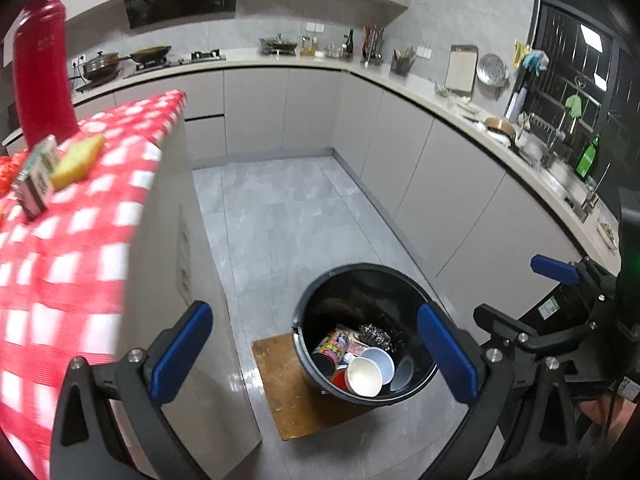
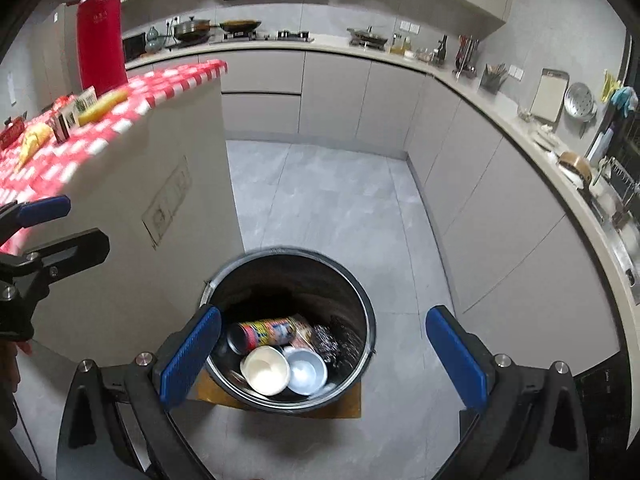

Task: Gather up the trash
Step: 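Move both tools back toward the items on the table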

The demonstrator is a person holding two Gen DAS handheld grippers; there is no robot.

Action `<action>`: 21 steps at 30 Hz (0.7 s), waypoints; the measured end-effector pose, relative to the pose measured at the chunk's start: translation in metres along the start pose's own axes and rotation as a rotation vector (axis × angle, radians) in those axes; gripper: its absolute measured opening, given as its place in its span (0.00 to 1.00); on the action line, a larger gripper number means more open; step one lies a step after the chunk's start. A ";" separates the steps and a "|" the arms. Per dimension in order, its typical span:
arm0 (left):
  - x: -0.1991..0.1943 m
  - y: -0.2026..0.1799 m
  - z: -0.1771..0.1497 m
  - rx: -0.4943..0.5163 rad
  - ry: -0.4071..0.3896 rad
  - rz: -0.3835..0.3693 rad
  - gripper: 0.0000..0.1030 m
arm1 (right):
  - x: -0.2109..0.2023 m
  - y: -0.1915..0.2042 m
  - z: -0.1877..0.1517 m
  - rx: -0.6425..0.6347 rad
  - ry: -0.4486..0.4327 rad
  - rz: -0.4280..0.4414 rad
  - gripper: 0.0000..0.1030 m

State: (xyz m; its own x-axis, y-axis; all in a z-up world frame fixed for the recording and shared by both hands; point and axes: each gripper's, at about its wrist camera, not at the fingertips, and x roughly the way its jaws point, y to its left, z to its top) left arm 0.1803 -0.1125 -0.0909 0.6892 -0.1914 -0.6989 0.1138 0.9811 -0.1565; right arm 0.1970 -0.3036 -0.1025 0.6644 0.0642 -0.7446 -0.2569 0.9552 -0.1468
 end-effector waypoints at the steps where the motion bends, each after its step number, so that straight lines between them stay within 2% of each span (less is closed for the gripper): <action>1: -0.007 0.006 0.002 -0.001 -0.007 0.003 1.00 | -0.004 0.004 0.003 0.002 -0.005 0.000 1.00; 7: -0.039 0.046 0.014 -0.027 -0.060 0.027 1.00 | -0.029 0.044 0.035 0.028 -0.050 0.037 1.00; 13: -0.063 0.107 0.016 -0.073 -0.093 0.078 1.00 | -0.044 0.098 0.071 0.031 -0.113 0.108 1.00; 16: -0.077 0.139 0.013 -0.092 -0.108 0.115 1.00 | -0.041 0.128 0.089 0.035 -0.121 0.177 1.00; 21: -0.099 0.193 0.008 -0.115 -0.129 0.197 1.00 | -0.031 0.185 0.111 0.021 -0.121 0.239 1.00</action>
State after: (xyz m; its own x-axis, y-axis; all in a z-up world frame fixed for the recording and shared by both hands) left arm 0.1392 0.0959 -0.0464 0.7764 0.0160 -0.6300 -0.1091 0.9880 -0.1094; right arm 0.2069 -0.0967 -0.0343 0.6656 0.3218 -0.6734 -0.4030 0.9144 0.0386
